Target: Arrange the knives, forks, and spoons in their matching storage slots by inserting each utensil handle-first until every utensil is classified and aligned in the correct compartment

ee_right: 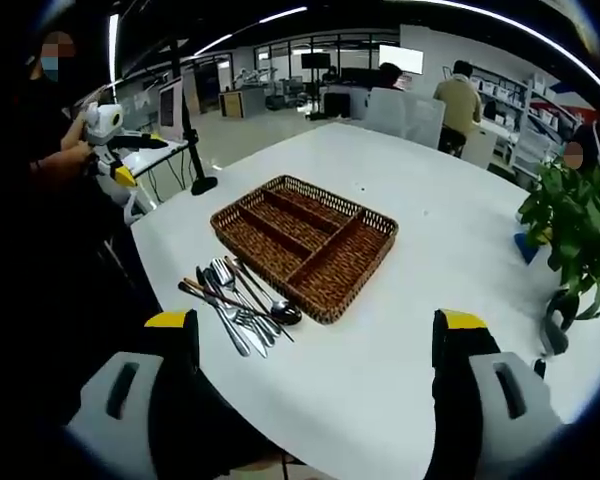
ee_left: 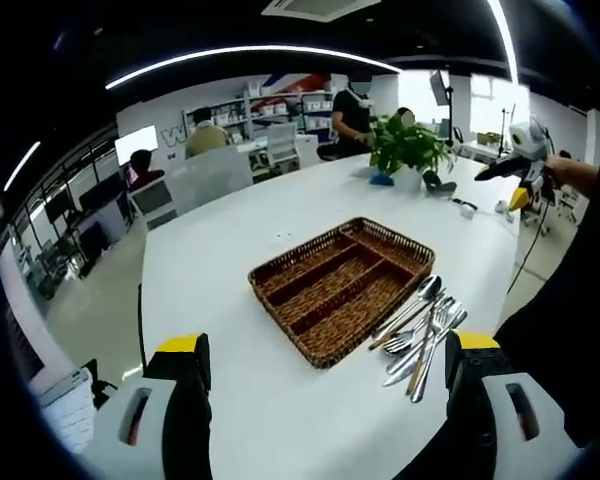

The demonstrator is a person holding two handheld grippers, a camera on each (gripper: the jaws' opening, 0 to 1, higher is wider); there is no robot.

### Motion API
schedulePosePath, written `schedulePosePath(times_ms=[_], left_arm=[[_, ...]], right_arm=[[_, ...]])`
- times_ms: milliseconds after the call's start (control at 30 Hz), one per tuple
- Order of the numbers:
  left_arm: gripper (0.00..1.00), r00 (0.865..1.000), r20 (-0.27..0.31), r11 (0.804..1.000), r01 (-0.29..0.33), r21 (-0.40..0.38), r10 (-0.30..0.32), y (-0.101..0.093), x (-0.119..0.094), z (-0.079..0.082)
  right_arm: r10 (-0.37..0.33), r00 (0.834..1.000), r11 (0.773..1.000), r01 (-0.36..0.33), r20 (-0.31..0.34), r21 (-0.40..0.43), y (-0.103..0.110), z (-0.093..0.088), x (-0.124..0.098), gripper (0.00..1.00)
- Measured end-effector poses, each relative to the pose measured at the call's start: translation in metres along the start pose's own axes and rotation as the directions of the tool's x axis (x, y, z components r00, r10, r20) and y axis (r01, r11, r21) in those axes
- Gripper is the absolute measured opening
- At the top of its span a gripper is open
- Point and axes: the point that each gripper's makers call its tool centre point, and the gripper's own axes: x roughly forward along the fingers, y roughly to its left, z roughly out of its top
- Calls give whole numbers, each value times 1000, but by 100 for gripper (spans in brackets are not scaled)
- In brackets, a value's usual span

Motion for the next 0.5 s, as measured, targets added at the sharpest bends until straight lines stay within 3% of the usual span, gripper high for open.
schedulePosePath(times_ms=[500], left_arm=[[100, 1000, 12, 1000, -2, 27, 1, -1, 0, 6]], right_arm=[[-4, 1000, 1000, 4, 9, 7, 1, -2, 1, 100]])
